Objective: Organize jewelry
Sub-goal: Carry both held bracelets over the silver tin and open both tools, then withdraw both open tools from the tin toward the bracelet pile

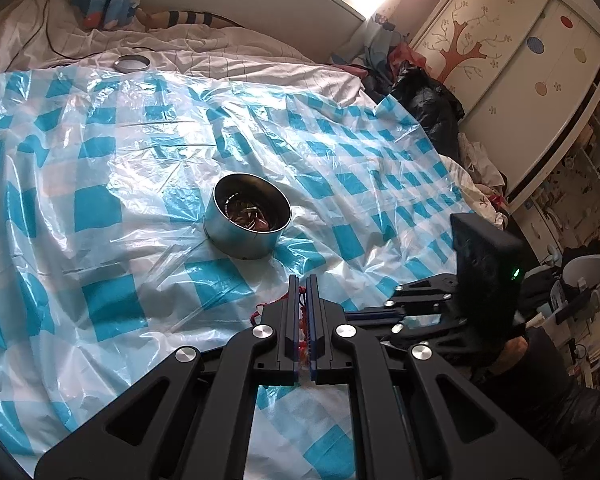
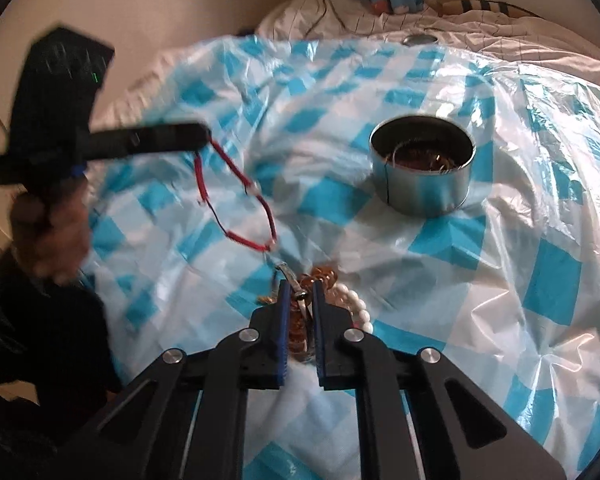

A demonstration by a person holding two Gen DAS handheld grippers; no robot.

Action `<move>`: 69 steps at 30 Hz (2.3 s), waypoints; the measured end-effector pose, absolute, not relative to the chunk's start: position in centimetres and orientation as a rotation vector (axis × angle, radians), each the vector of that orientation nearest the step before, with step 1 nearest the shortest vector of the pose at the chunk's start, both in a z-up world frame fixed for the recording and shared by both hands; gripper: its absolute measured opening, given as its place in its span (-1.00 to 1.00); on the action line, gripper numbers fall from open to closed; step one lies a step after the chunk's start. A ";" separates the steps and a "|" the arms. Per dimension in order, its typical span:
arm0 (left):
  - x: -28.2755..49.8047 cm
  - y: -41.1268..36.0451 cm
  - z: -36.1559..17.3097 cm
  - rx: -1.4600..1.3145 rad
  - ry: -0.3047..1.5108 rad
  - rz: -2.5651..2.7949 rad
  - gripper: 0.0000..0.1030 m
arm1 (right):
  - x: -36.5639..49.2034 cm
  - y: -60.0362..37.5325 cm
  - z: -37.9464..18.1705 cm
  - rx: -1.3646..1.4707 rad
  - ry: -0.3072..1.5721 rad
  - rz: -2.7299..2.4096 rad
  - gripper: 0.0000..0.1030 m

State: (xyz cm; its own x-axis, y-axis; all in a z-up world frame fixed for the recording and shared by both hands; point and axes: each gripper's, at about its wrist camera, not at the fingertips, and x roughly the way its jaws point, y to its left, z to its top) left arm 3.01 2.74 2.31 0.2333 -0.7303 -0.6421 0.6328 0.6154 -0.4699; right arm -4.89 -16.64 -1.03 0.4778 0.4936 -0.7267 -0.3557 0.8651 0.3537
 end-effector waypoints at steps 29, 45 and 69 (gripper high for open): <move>6.2 -1.3 4.3 -0.220 0.887 -0.959 -0.95 | -2.2 -24.6 2.9 0.449 0.731 0.309 -0.84; 13.5 -6.1 -3.1 -0.179 1.090 -0.688 -0.92 | 2.4 -26.2 1.2 0.522 0.751 0.206 -0.85; 11.8 -2.2 0.4 -0.237 1.007 -0.659 -0.21 | 2.2 -24.4 -1.0 0.159 0.837 -0.054 -0.92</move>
